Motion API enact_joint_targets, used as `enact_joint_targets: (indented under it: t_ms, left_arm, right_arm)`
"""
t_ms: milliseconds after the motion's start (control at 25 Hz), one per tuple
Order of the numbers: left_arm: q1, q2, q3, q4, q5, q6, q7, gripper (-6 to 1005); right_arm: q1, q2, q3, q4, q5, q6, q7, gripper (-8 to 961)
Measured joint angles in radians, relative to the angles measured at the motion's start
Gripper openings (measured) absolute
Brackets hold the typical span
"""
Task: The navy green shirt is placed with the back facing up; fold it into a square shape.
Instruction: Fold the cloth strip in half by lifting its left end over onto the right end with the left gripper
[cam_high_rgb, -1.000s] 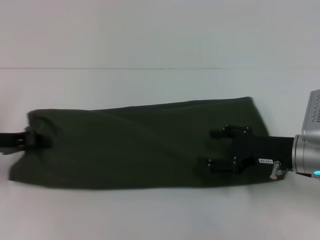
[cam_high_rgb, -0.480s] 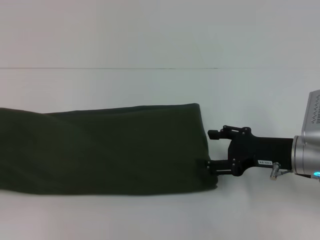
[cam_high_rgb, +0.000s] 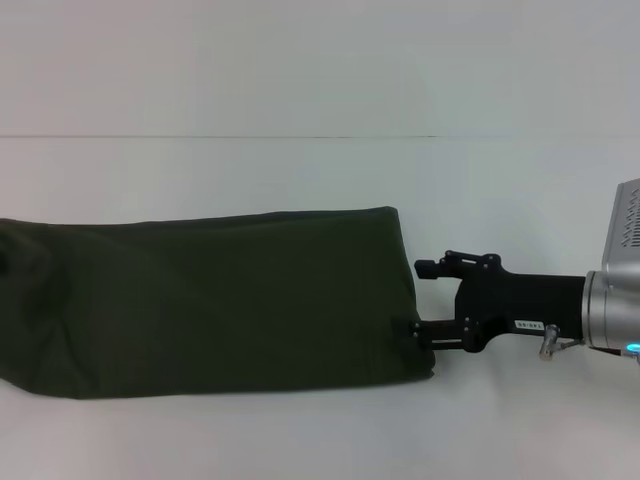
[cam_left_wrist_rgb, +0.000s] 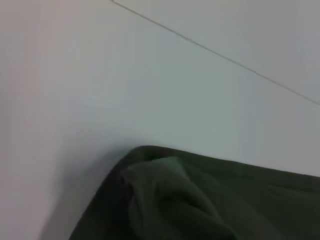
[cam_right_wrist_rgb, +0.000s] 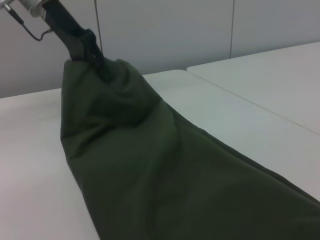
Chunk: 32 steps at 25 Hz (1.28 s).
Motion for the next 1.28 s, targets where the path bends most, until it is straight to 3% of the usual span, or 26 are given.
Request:
enact_joint_targets:
  t_ms: [400, 560, 720, 1080, 1160, 1280]
  left_arm:
    - [-0.068, -0.046, -0.067, 0.030, -0.167, 0.151, -0.085, 66]
    - [-0.080, -0.087, -0.069, 0.001, -0.261, 0.158, -0.108, 66]
    - [-0.092, -0.155, -0.066, -0.033, -0.309, 0.134, -0.112, 66]
    - [-0.087, -0.270, -0.049, -0.140, -0.362, 0.008, -0.029, 67]
    - [-0.076, -0.286, -0.051, -0.189, -0.412, -0.034, 0.019, 67]
    - [-0.065, -0.292, -0.051, -0.259, -0.479, -0.055, 0.081, 67]
  right_arm:
    - [0.003, 0.002, 0.000, 0.006, 0.000, 0.004, -0.006, 883]
    - [0.003, 0.002, 0.000, 0.007, 0.001, 0.007, -0.006, 883]
    - [0.005, 0.003, 0.000, 0.008, 0.002, 0.007, -0.008, 883]
    - [0.006, 0.005, 0.000, 0.010, 0.005, 0.009, -0.015, 883]
    - [0.005, 0.005, 0.002, 0.011, 0.006, 0.011, -0.021, 883]
    - [0.003, 0.005, 0.005, 0.011, 0.006, 0.015, -0.023, 883]
